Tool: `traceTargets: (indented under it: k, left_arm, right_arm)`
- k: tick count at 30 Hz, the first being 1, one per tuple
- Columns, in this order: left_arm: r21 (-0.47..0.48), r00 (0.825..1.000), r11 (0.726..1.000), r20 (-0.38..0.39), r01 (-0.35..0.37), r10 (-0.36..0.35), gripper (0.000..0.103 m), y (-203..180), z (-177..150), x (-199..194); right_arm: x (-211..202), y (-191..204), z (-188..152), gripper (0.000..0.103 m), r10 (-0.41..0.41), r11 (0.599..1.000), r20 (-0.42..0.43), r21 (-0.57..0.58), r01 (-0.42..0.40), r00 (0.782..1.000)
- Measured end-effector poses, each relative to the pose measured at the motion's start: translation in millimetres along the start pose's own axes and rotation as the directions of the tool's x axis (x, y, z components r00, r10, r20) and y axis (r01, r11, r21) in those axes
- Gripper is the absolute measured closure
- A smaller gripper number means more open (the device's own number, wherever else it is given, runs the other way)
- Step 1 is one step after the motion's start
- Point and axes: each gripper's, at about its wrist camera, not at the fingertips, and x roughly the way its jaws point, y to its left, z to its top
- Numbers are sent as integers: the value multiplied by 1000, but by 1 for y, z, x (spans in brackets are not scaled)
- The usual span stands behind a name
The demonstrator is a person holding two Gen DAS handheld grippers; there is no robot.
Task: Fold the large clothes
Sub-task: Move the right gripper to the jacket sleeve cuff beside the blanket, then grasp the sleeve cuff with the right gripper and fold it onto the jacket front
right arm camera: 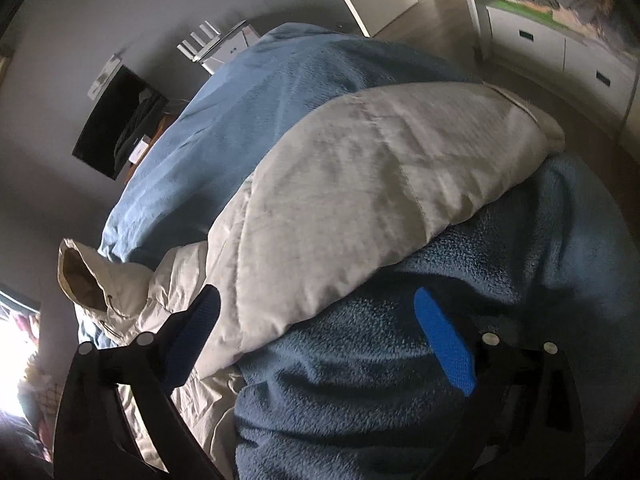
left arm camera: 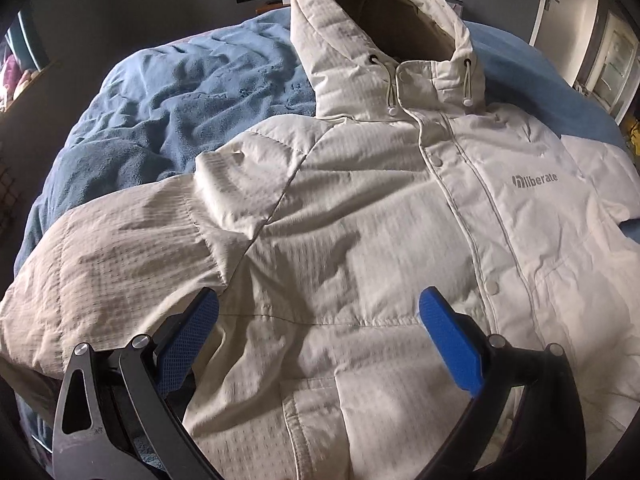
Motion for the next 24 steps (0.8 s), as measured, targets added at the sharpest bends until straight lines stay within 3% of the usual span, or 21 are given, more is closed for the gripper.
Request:
traceTargets:
  k: [12, 14, 20, 24]
  left_arm:
    - [11, 1000, 1000, -4, 20, -20, 7, -3, -1, 1]
    - [10, 1000, 1000, -3, 24, -24, 7, -2, -1, 1]
    - [6, 999, 999, 1, 32, -32, 7, -2, -1, -1]
    - [1, 999, 999, 8, 33, -33, 7, -1, -1, -5]
  right_arm:
    - [35, -8, 17, 31, -4, 999, -24, 43, 5, 1000]
    - [39, -9, 21, 43, -10, 998, -15, 57, 11, 1000]
    - [13, 19, 28, 78, -73, 997, 108, -25, 76, 991]
    - [-18, 61, 25, 84, -44, 984, 226, -160, 82, 973]
